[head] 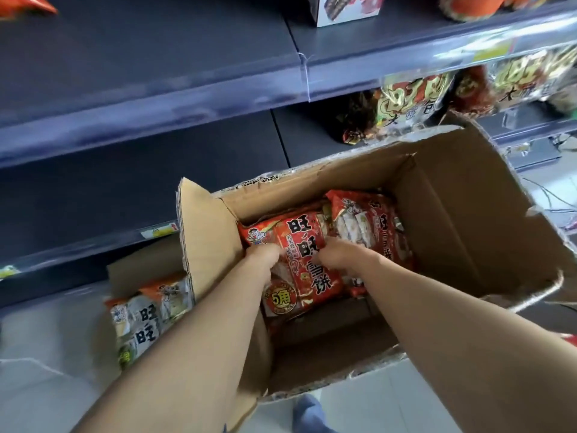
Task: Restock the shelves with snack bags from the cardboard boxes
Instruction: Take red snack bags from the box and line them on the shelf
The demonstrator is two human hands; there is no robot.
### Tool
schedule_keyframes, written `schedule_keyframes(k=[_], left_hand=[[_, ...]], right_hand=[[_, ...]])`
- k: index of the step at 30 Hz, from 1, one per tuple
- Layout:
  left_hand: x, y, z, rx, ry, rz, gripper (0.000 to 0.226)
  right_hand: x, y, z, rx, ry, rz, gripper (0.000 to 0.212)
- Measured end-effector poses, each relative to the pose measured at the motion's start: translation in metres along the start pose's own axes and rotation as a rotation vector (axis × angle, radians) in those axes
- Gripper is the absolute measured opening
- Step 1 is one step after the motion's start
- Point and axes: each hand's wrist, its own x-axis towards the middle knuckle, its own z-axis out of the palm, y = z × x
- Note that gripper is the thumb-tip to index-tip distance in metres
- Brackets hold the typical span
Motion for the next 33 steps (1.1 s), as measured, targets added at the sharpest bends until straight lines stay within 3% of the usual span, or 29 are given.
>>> schedule_keyframes(k=[5,7,9,11,16,21,24,27,29,31,33], left_hand=[[0.005,-0.001,-0.002,-0.090,0.021,0.096,0.079],[-0.004,-0.001,-0.003,-0.100,-0.002,0.141,0.072],[-0.010,-0.003,-0.003,-0.034,0.020,0.244,0.055],[-0.021,-0.003,-0.001,0.041,0.012,0.344,0.052],[-0.072,0.009,0.002,0.400,0.134,0.594,0.028],[-0.131,0.013,-0.014,0.570,0.177,0.693,0.035],[-0.164,0.021,-0.038,0.499,0.158,0.730,0.019],[-0.190,0.031,-0.068,0.399,0.113,0.792,0.028],[-0.206,0.038,-0.092,0.310,0.083,0.853,0.035],[-0.222,0.044,-0.119,0.201,0.032,0.921,0.023],[-0.234,0.052,-0.150,0.108,0.022,0.976,0.011]], right_hand=[[0.016,0.002,-0.001,0.201,-0.002,0.082,0.026],[0.016,0.006,-0.005,0.245,-0.013,0.082,0.018],[0.012,0.009,-0.009,0.269,0.002,0.090,0.021],[0.004,0.013,-0.011,0.278,0.023,0.085,0.020],[-0.029,0.018,-0.022,0.347,0.023,0.059,0.024],[-0.075,0.021,-0.039,0.427,-0.023,0.002,0.040],[-0.107,0.020,-0.053,0.456,-0.058,-0.049,0.043],[-0.133,0.012,-0.068,0.513,-0.115,-0.123,0.048],[-0.152,-0.003,-0.076,0.522,-0.078,-0.183,0.062],[-0.162,-0.021,-0.085,0.556,-0.007,-0.223,0.076],[-0.178,-0.048,-0.087,0.593,0.002,-0.287,0.045]])
